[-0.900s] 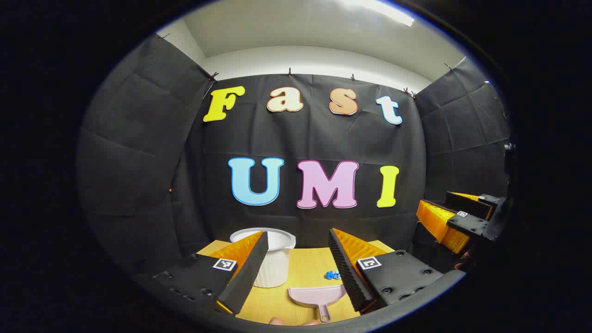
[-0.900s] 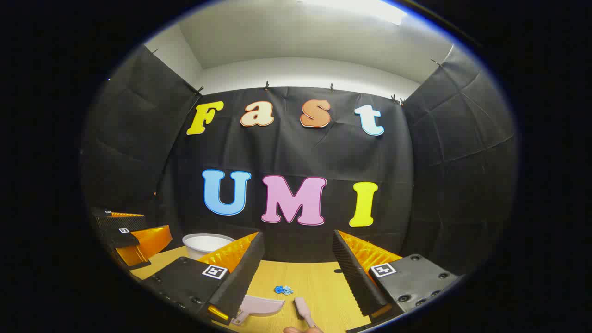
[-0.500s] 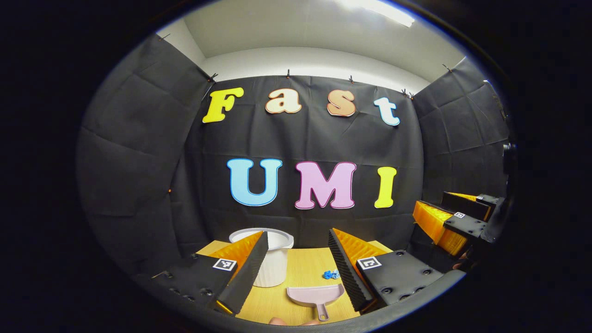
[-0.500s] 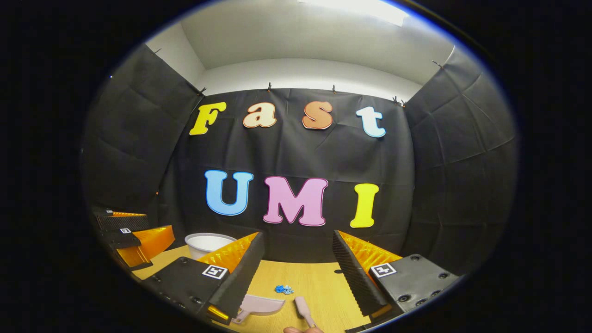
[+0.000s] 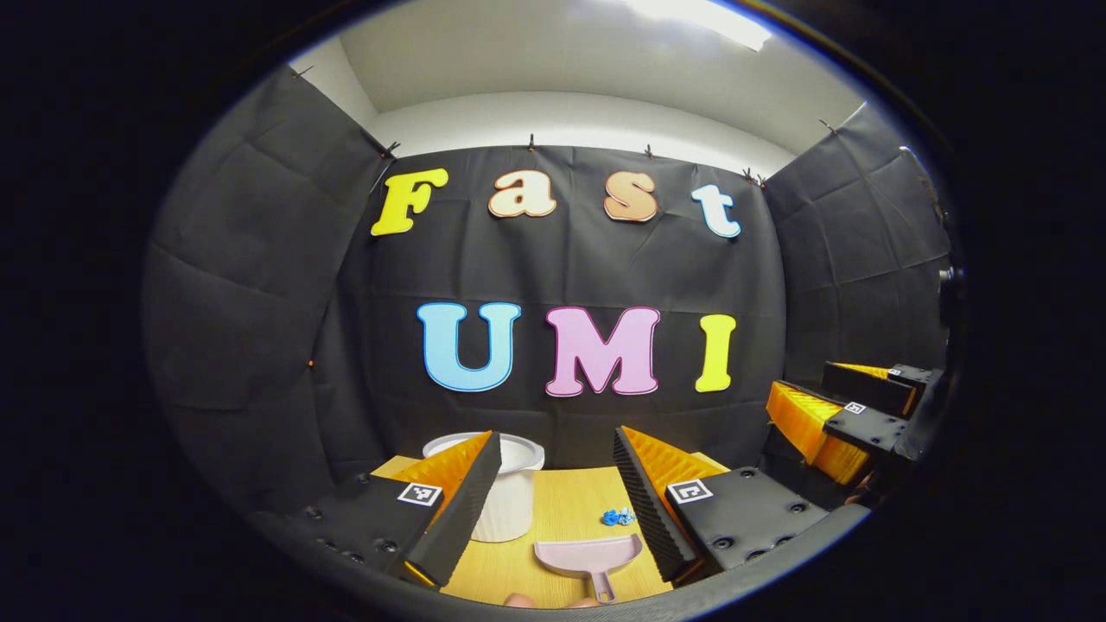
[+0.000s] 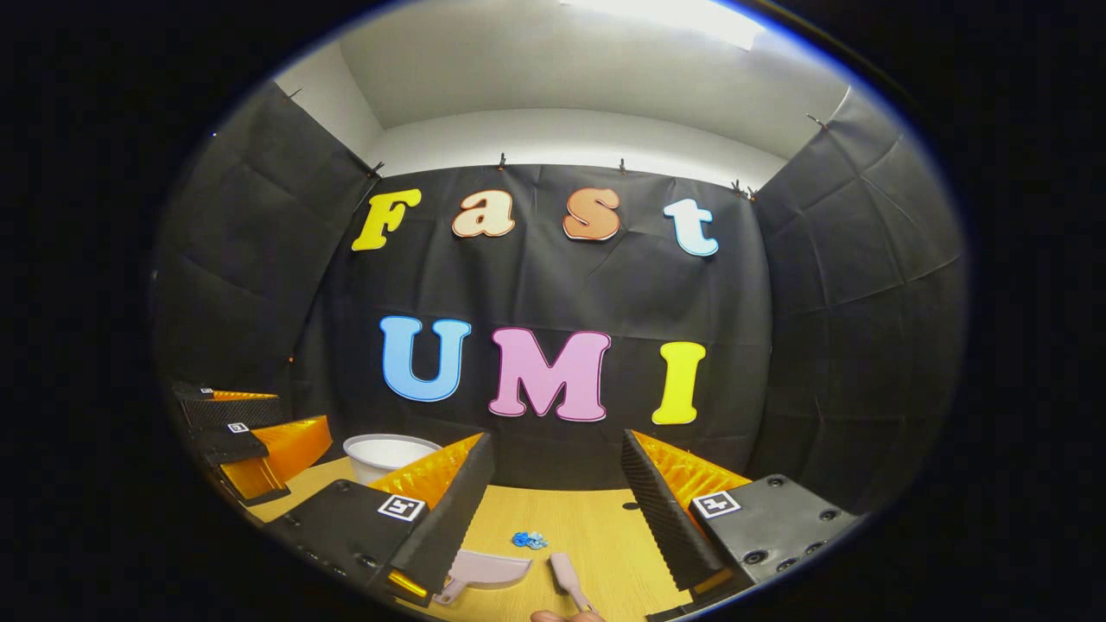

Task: Pick up the small broom and dustpan from the desktop, sweep the trash into the dustpan with the broom, and then empty the trash into the garbage bin.

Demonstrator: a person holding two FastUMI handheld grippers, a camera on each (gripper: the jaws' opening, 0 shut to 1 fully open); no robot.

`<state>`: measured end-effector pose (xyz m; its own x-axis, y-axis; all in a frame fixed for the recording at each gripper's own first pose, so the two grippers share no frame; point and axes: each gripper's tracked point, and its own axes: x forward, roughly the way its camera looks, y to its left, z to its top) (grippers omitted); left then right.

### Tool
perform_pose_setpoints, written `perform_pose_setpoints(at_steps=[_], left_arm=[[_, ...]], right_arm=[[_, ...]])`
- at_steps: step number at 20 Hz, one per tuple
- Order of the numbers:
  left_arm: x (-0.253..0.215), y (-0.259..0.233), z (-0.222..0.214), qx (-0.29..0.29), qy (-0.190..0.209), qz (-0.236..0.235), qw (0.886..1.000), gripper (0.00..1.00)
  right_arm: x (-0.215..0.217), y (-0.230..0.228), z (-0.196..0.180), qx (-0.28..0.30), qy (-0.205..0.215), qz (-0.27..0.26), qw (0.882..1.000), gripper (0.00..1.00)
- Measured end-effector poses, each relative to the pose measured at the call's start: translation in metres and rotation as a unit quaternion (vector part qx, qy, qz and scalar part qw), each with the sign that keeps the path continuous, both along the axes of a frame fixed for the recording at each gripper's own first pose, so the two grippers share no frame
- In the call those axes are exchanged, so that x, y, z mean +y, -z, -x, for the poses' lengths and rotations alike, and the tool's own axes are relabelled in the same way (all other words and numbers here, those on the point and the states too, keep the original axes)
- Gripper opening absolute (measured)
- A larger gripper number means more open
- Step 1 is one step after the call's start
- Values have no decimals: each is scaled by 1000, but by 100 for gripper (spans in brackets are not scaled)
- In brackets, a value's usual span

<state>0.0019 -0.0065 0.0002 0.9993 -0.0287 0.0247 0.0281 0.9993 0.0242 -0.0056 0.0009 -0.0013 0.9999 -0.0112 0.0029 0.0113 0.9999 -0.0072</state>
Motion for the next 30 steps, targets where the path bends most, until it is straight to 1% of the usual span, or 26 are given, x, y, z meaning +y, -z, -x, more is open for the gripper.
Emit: perform_pose_setpoints(at_steps=[1, 2, 6, 7, 8, 13, 14, 15, 16, 17, 18, 19, 21, 23, 24, 25, 26, 28, 29, 30], left_arm=[[2, 1, -1, 0, -3, -1, 1000, 77], [3, 1, -2, -1, -3, -2, 1000, 78], [4, 9, -6, 8, -4, 0, 1000, 78], [2, 15, -7, 14, -3, 1, 1000, 78], [2, 18, -9, 19, -3, 2, 1000, 78], [2, 36, -23, 36, 3, 1, 999, 77], [1, 35, -25, 37, 6, 2, 999, 77], [-1, 36, -27, 36, 10, 3, 999, 77], [-2, 35, -30, 35, 13, 4, 999, 77], [-2, 34, -31, 34, 16, 5, 999, 77], [-2, 34, -33, 34, 18, 6, 999, 77], [-2, 34, -34, 33, 18, 8, 999, 77], [-3, 31, -36, 29, 24, 11, 999, 77], [-2, 38, -40, 42, 24, 8, 999, 77], [-2, 41, -42, 49, 25, 7, 998, 78], [-5, 41, -45, 50, 28, 9, 998, 77], [-6, 41, -49, 50, 29, 15, 998, 77], [-4, 45, -58, 57, 25, 26, 998, 77], [-4, 45, -62, 59, 23, 28, 998, 77], [-3, 42, -65, 60, 20, 27, 998, 77]], right_arm=[[0, 0, 0, -1, -1, -2, 1000, 96], [-1, 0, 0, -2, 0, -2, 1000, 92], [-8, 7, -2, 1, 8, 6, 1000, 92], [-9, 11, -2, 6, 9, 6, 1000, 92], [-11, 16, -4, 13, 12, 6, 1000, 96], [-16, 42, -1, 52, 19, 7, 998, 96], [-17, 44, -1, 55, 21, 10, 998, 96], [-18, 43, 0, 56, 22, 13, 998, 92], [-20, 43, -1, 55, 24, 17, 998, 96], [-22, 42, -2, 54, 26, 21, 998, 92], [-25, 43, -3, 54, 28, 24, 998, 92], [-26, 43, -3, 55, 30, 24, 998, 96], [-28, 43, -4, 59, 35, 23, 997, 96], [-28, 43, -6, 69, 39, 26, 997, 96], [-26, 42, -5, 72, 37, 30, 996, 96], [-24, 39, -7, 69, 34, 40, 996, 92], [-23, 37, -11, 64, 30, 53, 996, 96], [-22, 39, -22, 57, 20, 76, 995, 99], [-21, 40, -28, 54, 17, 79, 995, 97], [-21, 41, -36, 54, 16, 75, 996, 98]])
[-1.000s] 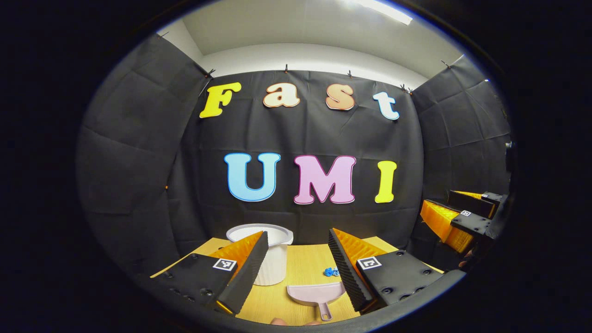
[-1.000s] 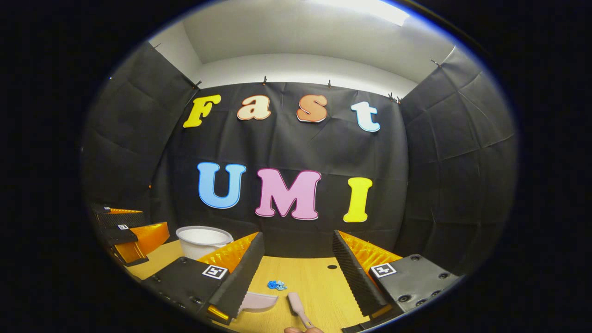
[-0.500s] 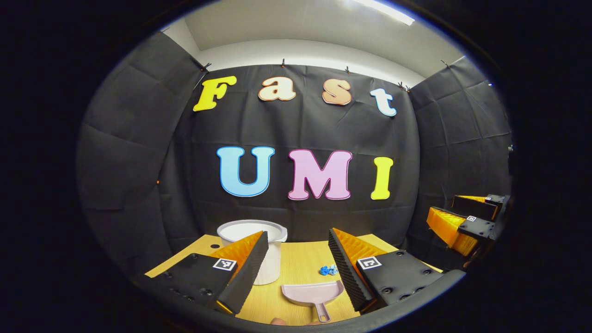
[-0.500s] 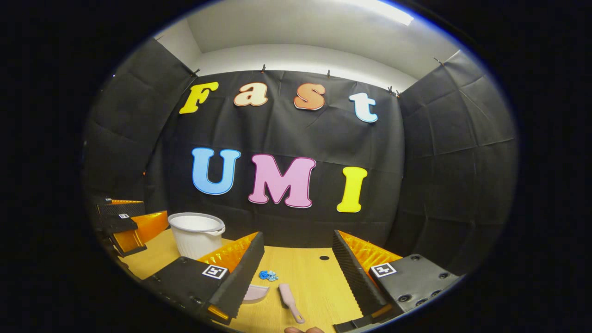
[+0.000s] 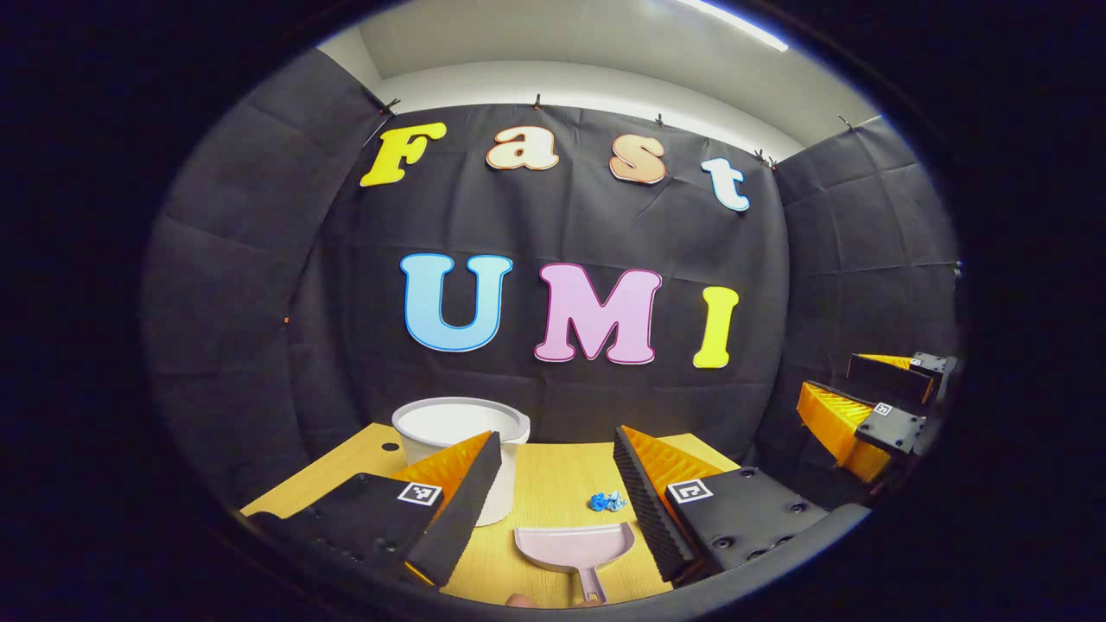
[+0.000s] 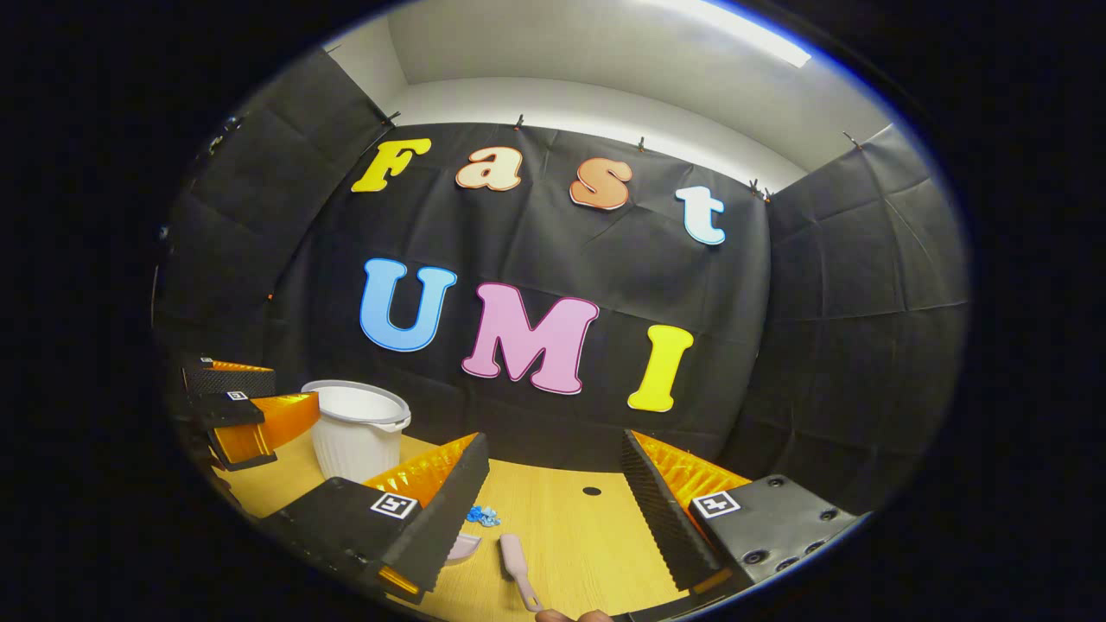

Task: Pick up the small broom and dustpan from the desktop, sweep the trash into the dustpan with the broom, and then empty the trash into the garbage bin.

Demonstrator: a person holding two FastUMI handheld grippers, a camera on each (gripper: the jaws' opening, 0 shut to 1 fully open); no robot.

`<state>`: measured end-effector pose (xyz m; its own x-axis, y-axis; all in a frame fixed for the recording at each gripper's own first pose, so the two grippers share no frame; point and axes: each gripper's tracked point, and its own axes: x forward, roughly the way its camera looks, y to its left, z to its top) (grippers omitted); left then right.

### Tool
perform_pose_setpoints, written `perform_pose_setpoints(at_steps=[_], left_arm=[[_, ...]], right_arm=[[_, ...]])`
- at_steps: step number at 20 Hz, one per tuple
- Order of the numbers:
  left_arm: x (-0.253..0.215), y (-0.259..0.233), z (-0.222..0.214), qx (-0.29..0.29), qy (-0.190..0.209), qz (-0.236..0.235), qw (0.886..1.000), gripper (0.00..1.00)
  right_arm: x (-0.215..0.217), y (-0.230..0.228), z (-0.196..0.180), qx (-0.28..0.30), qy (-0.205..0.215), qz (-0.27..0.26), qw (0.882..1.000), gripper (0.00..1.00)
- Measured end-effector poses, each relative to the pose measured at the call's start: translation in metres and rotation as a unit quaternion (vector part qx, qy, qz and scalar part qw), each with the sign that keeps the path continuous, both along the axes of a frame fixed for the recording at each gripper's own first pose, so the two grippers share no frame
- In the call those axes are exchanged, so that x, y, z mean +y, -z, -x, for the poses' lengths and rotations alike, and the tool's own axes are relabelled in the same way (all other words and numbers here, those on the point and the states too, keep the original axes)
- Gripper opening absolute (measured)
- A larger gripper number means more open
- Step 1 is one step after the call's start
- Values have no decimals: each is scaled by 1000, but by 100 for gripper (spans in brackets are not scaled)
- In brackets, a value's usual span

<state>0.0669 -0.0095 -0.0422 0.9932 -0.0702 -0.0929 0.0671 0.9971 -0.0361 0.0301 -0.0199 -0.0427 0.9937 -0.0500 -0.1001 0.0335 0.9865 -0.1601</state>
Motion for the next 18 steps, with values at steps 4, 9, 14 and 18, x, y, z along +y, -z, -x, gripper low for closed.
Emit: perform_pose_setpoints(at_steps=[4, 9, 14, 18], left_arm=[[2, -5, -18, -5, -2, -22, 1000, 77], [-13, 11, -43, 19, 1, -28, 999, 77], [-30, 104, -57, 189, 19, -1, 982, 77], [-45, 191, -34, 385, 23, 23, 922, 79]], right_arm=[[-2, -3, -24, -6, 1, -22, 1000, 99], [-11, 6, -47, -8, -2, -27, 1000, 99], [-29, 28, -68, 8, -1, -13, 1000, 99], [-34, 48, -75, 20, -20, -10, 1000, 99]])
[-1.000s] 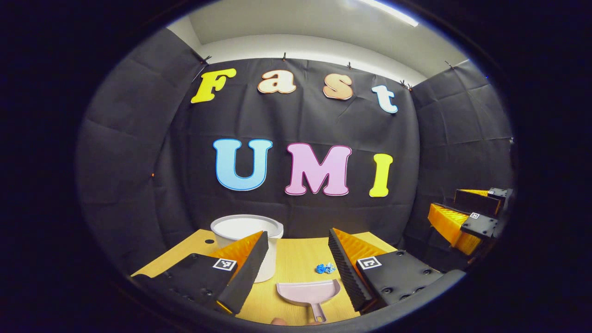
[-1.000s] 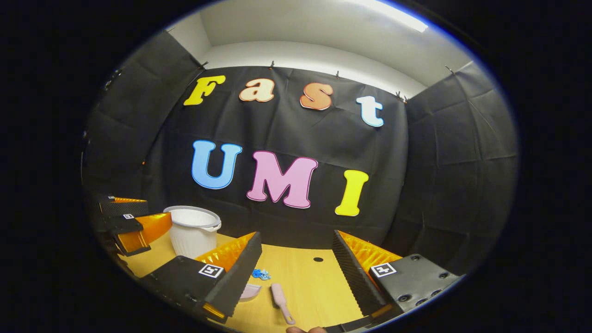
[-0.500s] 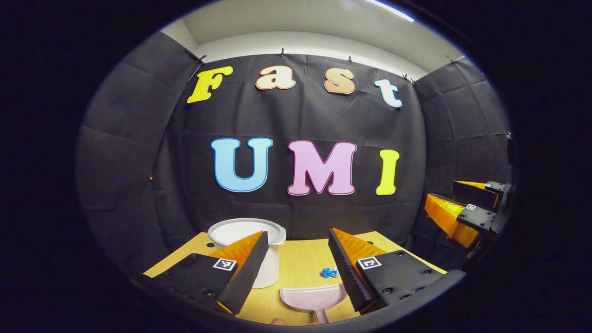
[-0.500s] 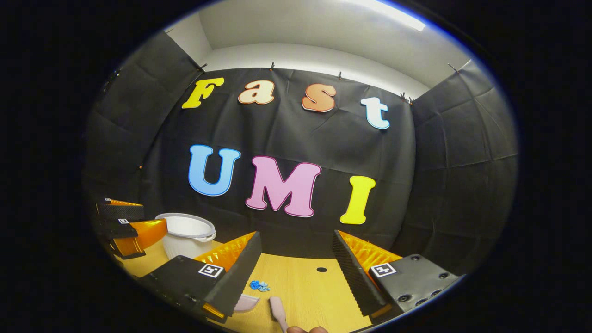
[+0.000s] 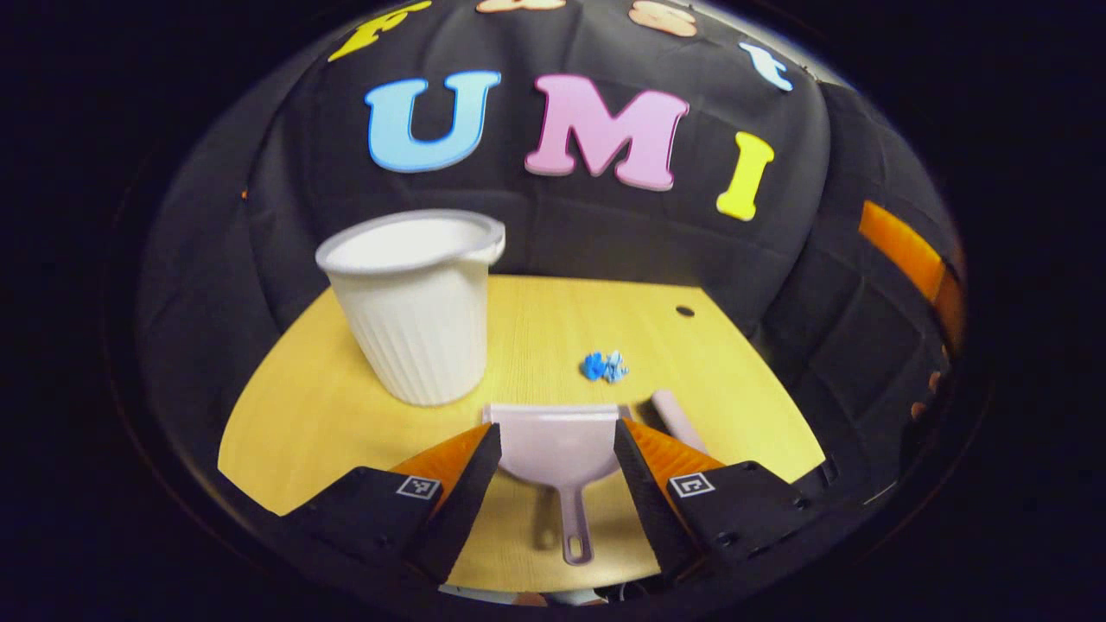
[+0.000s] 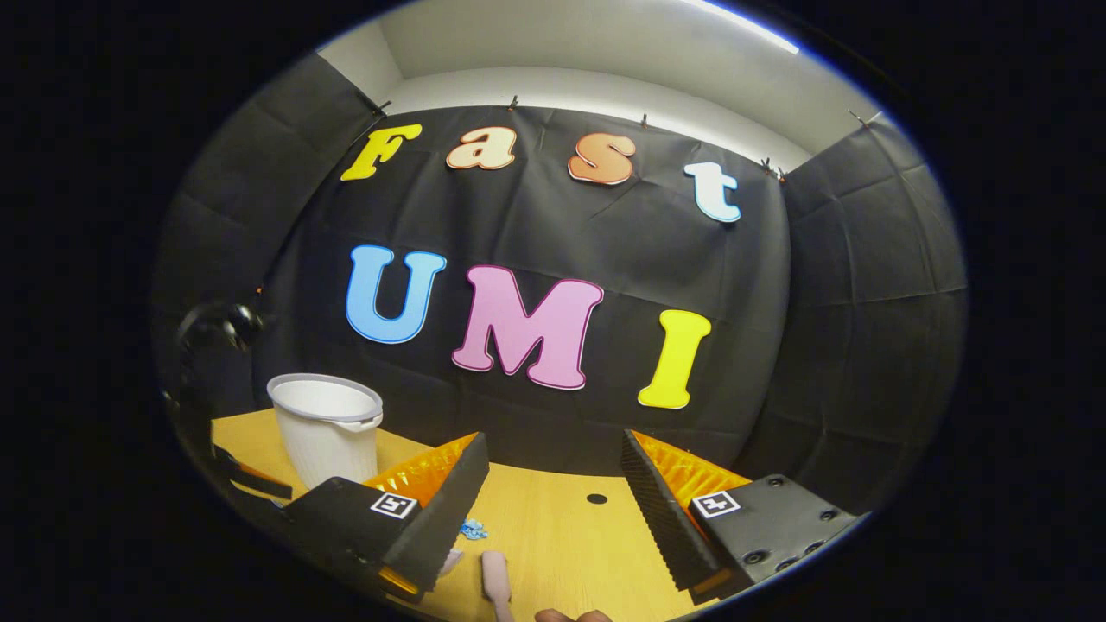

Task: Pick up the small broom and dustpan from the desktop, sweep the trash into the dustpan with the broom, and then empty the trash into the garbage bin.

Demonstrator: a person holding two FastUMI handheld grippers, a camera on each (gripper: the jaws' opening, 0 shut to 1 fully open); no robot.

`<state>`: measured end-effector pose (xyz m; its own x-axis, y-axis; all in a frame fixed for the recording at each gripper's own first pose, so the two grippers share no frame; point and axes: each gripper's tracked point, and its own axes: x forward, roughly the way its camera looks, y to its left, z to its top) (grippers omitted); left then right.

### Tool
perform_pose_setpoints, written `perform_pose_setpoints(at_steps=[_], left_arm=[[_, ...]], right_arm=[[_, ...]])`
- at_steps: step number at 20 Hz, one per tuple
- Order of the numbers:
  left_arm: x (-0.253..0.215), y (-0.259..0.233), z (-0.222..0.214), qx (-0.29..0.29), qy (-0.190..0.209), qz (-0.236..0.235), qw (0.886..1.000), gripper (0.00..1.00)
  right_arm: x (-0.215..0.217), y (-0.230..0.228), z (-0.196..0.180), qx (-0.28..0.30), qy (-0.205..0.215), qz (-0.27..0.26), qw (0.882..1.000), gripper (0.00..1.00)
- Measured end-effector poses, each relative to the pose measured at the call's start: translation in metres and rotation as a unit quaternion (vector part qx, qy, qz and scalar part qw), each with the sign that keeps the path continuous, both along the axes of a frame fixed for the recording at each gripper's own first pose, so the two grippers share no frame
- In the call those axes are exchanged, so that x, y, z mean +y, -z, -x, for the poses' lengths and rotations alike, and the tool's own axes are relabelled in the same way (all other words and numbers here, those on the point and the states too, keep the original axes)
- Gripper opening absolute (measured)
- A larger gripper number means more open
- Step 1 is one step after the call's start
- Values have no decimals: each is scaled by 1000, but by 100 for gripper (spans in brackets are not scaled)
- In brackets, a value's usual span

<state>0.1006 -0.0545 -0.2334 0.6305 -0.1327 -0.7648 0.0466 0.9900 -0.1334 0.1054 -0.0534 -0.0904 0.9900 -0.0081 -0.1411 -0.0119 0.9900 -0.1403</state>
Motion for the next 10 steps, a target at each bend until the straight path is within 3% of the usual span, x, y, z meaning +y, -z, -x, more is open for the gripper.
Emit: perform_pose_setpoints(at_steps=[4, 10], left_arm=[[-19, 57, 19, 135, -7, 36, 990, 80], [-24, 88, 24, 219, -6, 11, 976, 80]], right_arm=[[-8, 14, -1, 2, -21, 21, 1000, 99], [-23, 64, 0, 57, -44, 5, 997, 99]])
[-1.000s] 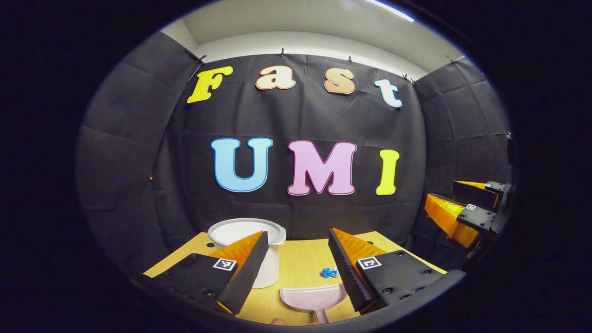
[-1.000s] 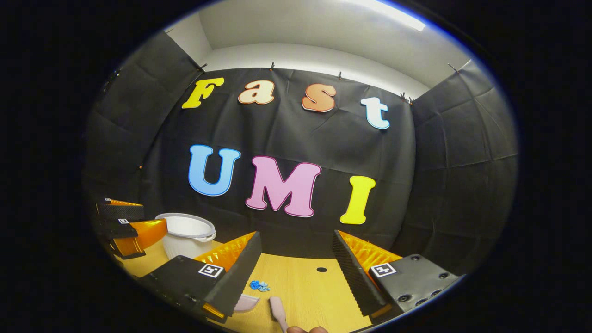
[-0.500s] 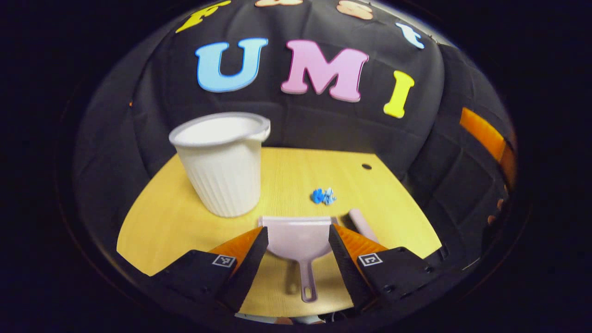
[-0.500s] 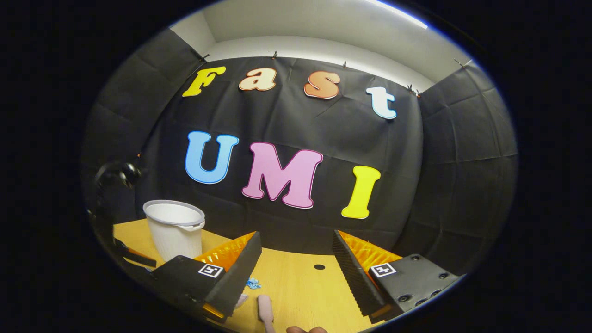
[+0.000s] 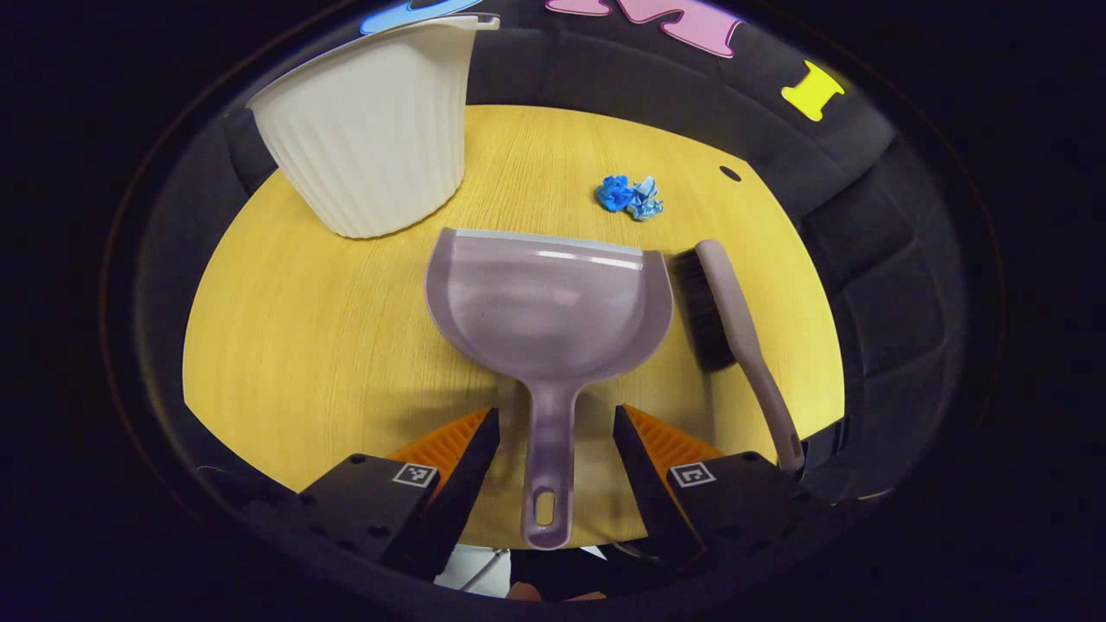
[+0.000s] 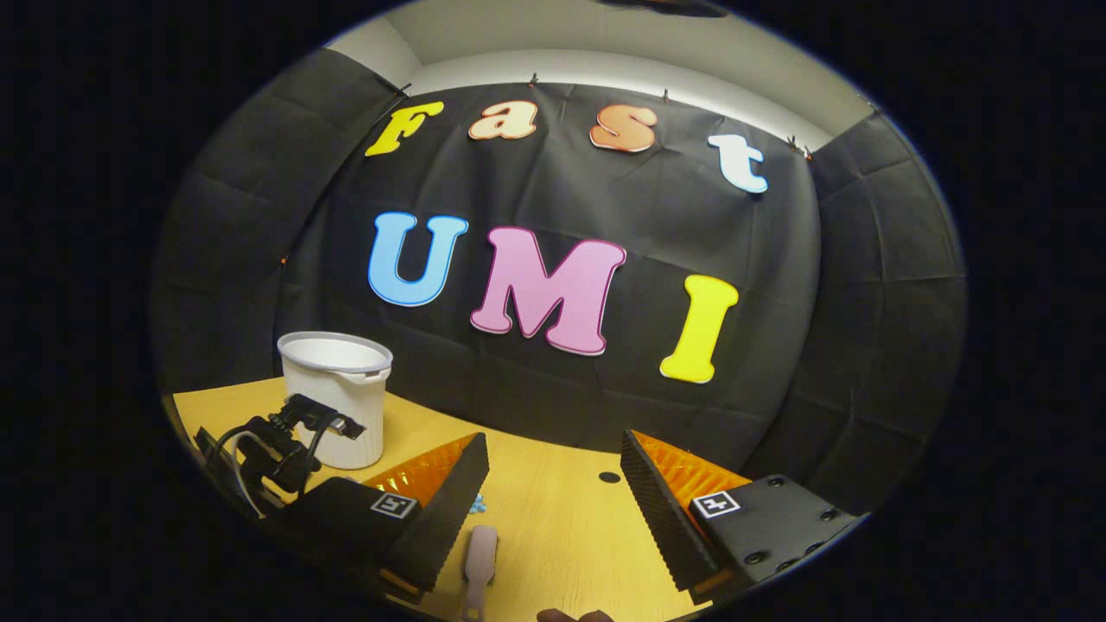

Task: Pick up the small broom and dustpan from the desktop, sweep the trash into the dustpan with the broom, and then empty the trash into the garbage bin.

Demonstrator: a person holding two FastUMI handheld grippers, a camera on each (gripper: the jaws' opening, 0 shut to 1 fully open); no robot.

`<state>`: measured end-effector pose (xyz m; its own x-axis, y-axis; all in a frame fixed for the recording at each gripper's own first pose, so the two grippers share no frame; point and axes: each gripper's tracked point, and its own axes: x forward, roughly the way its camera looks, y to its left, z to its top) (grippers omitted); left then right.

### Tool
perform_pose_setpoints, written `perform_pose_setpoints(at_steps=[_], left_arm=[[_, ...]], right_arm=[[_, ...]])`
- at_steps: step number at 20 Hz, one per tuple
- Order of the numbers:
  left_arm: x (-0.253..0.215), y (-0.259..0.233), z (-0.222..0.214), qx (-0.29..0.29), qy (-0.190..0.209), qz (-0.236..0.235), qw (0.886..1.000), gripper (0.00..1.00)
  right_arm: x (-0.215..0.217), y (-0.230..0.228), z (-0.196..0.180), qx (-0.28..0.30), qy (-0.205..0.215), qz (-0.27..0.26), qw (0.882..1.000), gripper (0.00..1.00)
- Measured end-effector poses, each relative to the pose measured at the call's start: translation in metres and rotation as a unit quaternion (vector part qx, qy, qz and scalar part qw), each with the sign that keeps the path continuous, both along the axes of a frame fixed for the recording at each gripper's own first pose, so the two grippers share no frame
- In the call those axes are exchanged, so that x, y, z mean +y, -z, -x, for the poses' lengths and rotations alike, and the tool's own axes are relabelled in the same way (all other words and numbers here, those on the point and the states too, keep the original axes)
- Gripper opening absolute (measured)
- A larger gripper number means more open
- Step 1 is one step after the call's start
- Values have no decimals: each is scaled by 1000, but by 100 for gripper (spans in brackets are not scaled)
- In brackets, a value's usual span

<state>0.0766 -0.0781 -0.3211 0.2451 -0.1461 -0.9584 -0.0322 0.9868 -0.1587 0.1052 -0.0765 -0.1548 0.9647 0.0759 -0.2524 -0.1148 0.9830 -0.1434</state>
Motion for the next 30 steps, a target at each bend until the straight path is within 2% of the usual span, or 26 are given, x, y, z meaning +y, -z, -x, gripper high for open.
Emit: perform_pose_setpoints(at_steps=[2, 6, 9, 11, 12, 14, 16, 18, 20, 21, 22, 23, 24, 25, 26, 28, 29, 30], left_arm=[[-1, 7, 0, 29, 11, -5, 999, 80], [10, 22, -3, 71, 36, -40, 996, 80], [12, 25, -5, 98, 26, -50, 994, 80], [17, 28, -10, 98, 44, -60, 992, 71], [19, 25, -10, 106, 48, -65, 991, 61], [20, 25, -11, 114, 55, -67, 990, 46], [21, 22, -10, 117, 52, -66, 990, 32], [21, 25, -9, 115, 49, -63, 990, 30], [23, 26, -9, 113, 54, -58, 990, 30], [24, 25, -8, 108, 53, -54, 991, 31], [25, 24, -8, 105, 52, -51, 992, 30], [27, 23, -7, 98, 51, -49, 993, 29], [28, 23, -5, 95, 50, -44, 993, 30], [28, 21, -2, 92, 41, -34, 994, 31], [26, 21, 1, 86, 32, -21, 996, 30], [20, 19, 10, 84, 8, 6, 996, 29], [18, 17, 12, 76, 5, 16, 997, 30], [15, 15, 12, 67, 7, 25, 997, 30]], right_arm=[[-6, 11, -2, 13, 1, 1, 1000, 99], [-7, 34, 1, 52, -4, -31, 998, 99], [-10, 57, 6, 91, -1, -47, 995, 99], [-14, 67, 3, 108, 9, -73, 991, 99], [-14, 75, 2, 121, 12, -91, 988, 97], [-13, 89, 2, 157, 22, -117, 981, 99], [-6, 101, 7, 187, 18, -118, 975, 99], [7, 114, 16, 222, -1, -112, 969, 99], [25, 129, 32, 278, -18, -128, 952, 99], [36, 134, 41, 313, -23, -152, 937, 99], [49, 142, 51, 345, -29, -180, 921, 95], [53, 154, 58, 371, -23, -185, 910, 99], [48, 171, 61, 400, -10, -170, 900, 99], [45, 189, 65, 426, 0, -153, 892, 91], [43, 203, 71, 455, 7, -132, 880, 97], [40, 228, 85, 510, 19, -99, 855, 98], [37, 240, 91, 536, 21, -80, 840, 98], [36, 247, 105, 578, 26, -76, 812, 98]])
